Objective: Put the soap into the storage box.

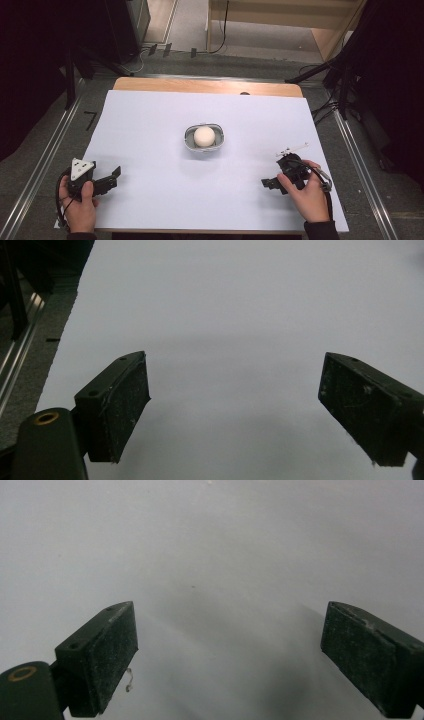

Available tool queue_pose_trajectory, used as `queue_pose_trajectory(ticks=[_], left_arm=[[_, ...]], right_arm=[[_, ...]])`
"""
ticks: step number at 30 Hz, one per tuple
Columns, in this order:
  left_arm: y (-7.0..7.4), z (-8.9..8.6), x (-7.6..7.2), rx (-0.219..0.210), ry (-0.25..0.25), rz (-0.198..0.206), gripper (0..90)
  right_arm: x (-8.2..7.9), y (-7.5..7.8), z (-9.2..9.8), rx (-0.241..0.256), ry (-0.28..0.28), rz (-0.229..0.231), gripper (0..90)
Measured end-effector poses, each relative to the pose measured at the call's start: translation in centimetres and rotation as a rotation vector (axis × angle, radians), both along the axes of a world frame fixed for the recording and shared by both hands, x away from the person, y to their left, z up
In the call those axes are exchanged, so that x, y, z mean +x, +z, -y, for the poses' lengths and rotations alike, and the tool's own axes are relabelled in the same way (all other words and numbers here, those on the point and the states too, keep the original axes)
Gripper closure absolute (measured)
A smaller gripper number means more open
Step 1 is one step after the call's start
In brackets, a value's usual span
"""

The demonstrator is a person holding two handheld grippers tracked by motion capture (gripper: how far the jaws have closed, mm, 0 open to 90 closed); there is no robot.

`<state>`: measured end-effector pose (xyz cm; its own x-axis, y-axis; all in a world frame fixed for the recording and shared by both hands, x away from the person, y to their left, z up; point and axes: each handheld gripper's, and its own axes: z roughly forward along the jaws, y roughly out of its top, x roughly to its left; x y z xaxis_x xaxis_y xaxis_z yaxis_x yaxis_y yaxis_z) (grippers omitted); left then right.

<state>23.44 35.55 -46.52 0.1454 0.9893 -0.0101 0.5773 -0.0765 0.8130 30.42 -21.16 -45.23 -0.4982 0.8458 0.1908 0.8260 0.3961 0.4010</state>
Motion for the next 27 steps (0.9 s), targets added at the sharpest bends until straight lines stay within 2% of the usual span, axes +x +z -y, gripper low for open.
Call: queue_pose_trajectory(ticks=[11,20,27], left_arm=[[0.0,0.0,0.0,0.001,0.000,-0.001,13.9],[0.0,0.1,0.0,0.005,0.001,-0.002,13.9],[0.0,0.1,0.0,0.005,0.001,-0.002,13.9]], right_arm=[[-1.3,-0.6,3.7,0.011,-0.068,0.020,8.4],[-2.8,-1.0,7.0,0.047,-0.137,0.060,8.5],[-3.9,-0.9,9.8,0.095,-0.178,0.095,8.4]])
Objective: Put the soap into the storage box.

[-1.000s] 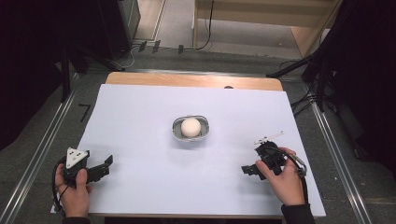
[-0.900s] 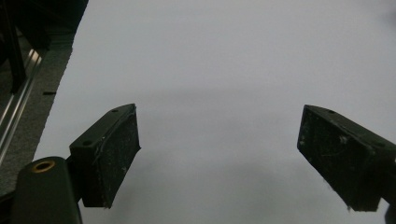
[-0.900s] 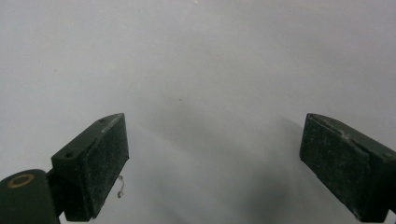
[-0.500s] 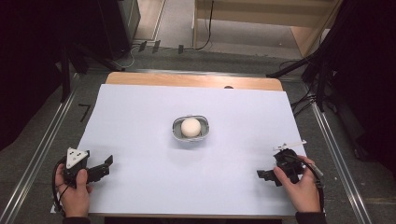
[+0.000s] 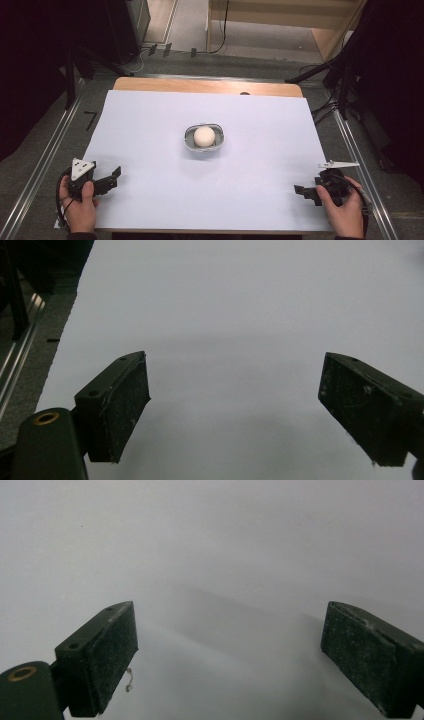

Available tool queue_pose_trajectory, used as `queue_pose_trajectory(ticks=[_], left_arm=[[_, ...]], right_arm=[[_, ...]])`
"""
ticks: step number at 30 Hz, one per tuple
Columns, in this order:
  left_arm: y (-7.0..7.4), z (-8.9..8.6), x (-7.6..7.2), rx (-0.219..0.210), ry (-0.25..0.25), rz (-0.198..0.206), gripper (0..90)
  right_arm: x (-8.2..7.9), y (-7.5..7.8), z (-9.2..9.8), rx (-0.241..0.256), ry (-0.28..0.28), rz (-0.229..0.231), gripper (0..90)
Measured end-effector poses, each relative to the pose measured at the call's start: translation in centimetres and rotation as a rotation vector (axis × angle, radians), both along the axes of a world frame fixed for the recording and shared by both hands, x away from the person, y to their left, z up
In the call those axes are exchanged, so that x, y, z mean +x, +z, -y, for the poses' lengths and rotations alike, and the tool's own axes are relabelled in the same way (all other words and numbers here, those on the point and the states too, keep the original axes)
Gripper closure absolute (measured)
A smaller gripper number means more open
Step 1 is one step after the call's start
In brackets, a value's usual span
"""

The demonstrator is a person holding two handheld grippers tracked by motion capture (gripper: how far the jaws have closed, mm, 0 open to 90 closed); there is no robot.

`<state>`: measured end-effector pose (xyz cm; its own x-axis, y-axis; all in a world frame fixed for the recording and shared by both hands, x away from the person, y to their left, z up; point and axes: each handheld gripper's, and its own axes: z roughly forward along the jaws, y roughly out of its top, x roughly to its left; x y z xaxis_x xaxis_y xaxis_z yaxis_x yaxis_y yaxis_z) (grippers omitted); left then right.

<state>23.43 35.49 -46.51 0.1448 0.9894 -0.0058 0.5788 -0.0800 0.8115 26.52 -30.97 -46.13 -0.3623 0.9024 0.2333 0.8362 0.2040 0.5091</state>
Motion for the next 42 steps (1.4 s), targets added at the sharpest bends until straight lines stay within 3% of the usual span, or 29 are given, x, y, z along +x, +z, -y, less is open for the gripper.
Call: queue_pose_trajectory(ticks=[6,12,18,22,25,27,28,32,34,38,42], left_arm=[[0.0,0.0,0.0,0.000,0.000,0.001,13.9],[0.0,0.0,0.0,0.000,0.000,0.000,13.9],[0.0,0.0,0.0,0.000,0.000,0.000,13.9],[0.0,0.0,0.0,0.001,0.000,-0.001,13.9],[0.0,0.0,0.0,-0.001,0.001,0.000,13.9],[0.0,0.0,0.0,-0.001,0.001,0.000,13.9],[0.0,0.0,0.0,-0.001,0.001,0.000,13.9],[0.0,0.0,0.0,-0.001,0.001,-0.001,13.9],[0.0,0.0,0.0,-0.002,0.001,-0.001,13.9],[0.0,0.0,0.0,-0.002,0.001,-0.002,13.9],[0.0,0.0,0.0,-0.003,0.002,-0.002,13.9]], right_arm=[[-1.1,-0.3,2.1,0.017,-0.047,0.029,7.6],[-1.9,-1.0,3.5,0.065,-0.044,0.052,1.1],[-2.8,-1.8,4.8,0.081,-0.089,0.118,0.0],[-3.6,-2.4,5.4,0.153,-0.087,0.206,0.0],[-4.0,-2.3,5.3,0.180,-0.086,0.279,0.0],[-4.4,-2.2,5.2,0.248,-0.070,0.354,0.0],[-4.5,-2.2,5.2,0.273,-0.062,0.369,0.0],[-4.5,-2.5,4.6,0.232,-0.074,0.413,0.0],[-4.7,-2.6,4.7,0.235,-0.100,0.428,0.0],[-4.7,-2.7,5.0,0.238,-0.145,0.432,0.7],[-4.6,-2.7,4.7,0.208,-0.137,0.432,0.7]])
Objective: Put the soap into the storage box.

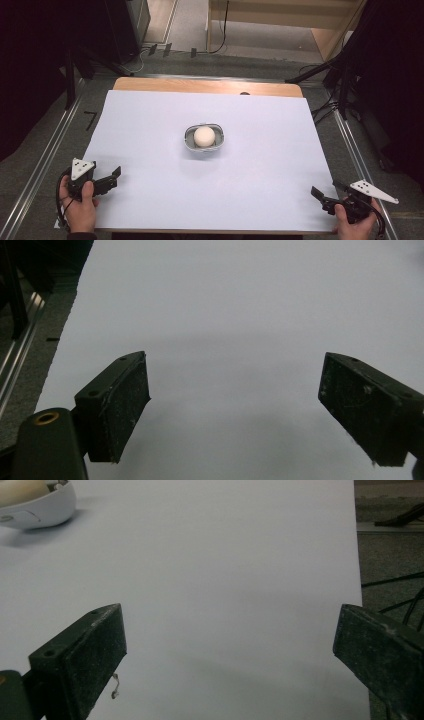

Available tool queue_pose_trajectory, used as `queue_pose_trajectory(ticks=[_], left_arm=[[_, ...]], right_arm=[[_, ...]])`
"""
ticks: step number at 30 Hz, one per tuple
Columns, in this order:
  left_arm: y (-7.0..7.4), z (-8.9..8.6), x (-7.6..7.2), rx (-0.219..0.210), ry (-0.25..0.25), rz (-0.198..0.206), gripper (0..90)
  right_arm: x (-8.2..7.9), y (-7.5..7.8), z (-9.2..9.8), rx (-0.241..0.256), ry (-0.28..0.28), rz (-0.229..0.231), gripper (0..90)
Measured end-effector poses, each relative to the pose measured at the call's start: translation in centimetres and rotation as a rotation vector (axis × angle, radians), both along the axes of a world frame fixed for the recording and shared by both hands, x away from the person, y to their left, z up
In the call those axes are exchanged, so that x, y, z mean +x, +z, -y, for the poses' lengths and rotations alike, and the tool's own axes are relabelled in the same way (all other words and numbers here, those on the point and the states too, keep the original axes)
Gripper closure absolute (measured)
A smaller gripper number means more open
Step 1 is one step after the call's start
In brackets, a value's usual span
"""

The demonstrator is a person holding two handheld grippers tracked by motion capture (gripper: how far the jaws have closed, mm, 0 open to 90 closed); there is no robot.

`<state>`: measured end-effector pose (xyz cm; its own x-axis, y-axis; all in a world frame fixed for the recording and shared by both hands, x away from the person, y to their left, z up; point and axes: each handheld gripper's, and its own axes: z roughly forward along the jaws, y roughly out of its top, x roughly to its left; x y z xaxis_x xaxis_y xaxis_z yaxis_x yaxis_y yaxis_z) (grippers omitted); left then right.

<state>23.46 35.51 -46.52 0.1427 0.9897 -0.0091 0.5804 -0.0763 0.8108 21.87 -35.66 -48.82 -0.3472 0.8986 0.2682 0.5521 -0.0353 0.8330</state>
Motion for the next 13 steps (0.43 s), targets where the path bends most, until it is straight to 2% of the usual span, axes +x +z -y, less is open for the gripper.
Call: queue_pose_trajectory(ticks=[4,7,9,11,13], left_arm=[[0.0,0.0,0.0,-0.001,0.000,0.000,13.9],[0.0,0.0,0.1,0.001,0.001,-0.003,13.9],[0.0,0.0,0.0,0.003,0.001,-0.003,13.9],[0.0,0.0,0.1,0.000,-0.001,-0.003,13.9],[0.0,-0.1,0.0,-0.005,-0.001,-0.001,13.9]], right_arm=[[0.0,0.2,-0.6,-0.052,-0.004,-0.004,0.9],[0.4,0.8,-2.2,-0.092,-0.022,-0.003,7.8],[0.6,1.0,-2.8,-0.102,-0.025,-0.008,7.8],[1.1,1.4,-4.1,-0.141,-0.012,-0.015,7.6],[1.4,1.7,-5.5,-0.208,-0.006,-0.010,6.7]])
